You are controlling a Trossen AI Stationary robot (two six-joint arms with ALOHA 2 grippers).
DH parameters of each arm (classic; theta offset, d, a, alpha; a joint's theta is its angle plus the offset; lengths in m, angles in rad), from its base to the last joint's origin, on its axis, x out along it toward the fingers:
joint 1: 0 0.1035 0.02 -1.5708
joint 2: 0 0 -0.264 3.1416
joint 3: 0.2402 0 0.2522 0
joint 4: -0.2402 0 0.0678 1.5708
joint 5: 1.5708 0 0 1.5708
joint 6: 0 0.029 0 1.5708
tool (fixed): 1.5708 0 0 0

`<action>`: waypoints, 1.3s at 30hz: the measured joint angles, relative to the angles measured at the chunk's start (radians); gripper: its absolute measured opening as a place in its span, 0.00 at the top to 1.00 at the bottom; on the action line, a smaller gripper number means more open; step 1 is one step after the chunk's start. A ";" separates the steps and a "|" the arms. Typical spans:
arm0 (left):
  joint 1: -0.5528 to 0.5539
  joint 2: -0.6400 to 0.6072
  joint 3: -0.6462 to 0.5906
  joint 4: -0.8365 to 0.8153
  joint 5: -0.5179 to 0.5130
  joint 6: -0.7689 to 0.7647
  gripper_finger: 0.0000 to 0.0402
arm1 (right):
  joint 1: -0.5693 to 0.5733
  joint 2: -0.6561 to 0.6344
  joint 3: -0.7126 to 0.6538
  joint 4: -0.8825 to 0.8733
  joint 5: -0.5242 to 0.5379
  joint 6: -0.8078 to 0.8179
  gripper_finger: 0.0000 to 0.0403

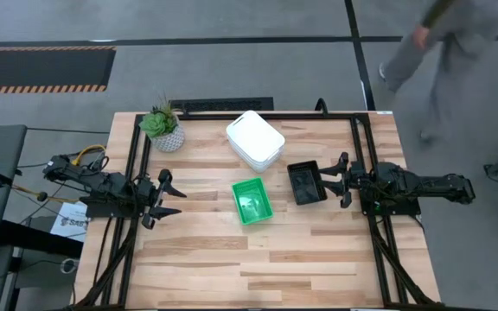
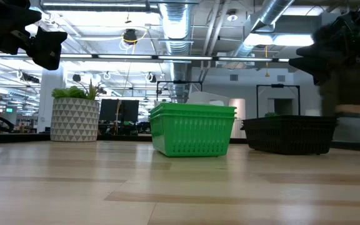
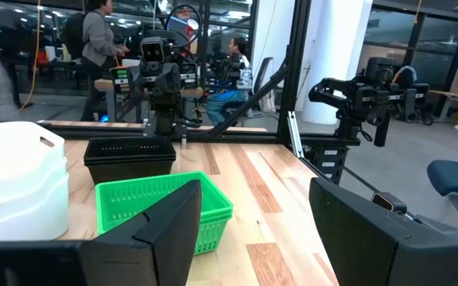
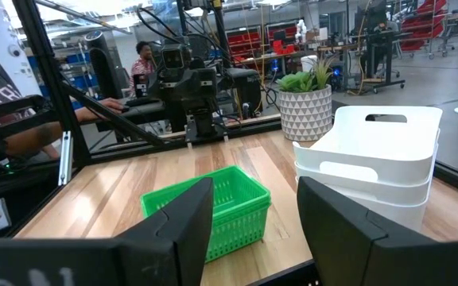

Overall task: Stack baskets by color
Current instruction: Return to Home Position

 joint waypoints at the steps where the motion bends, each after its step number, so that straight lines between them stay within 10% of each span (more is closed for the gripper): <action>1: 0.000 0.000 0.000 0.000 0.000 0.000 0.44 | 0.000 0.000 0.000 0.000 0.000 0.000 0.48; 39: 0.000 0.000 0.000 0.000 0.000 0.000 0.44 | 0.000 0.000 0.000 0.000 0.000 0.000 0.48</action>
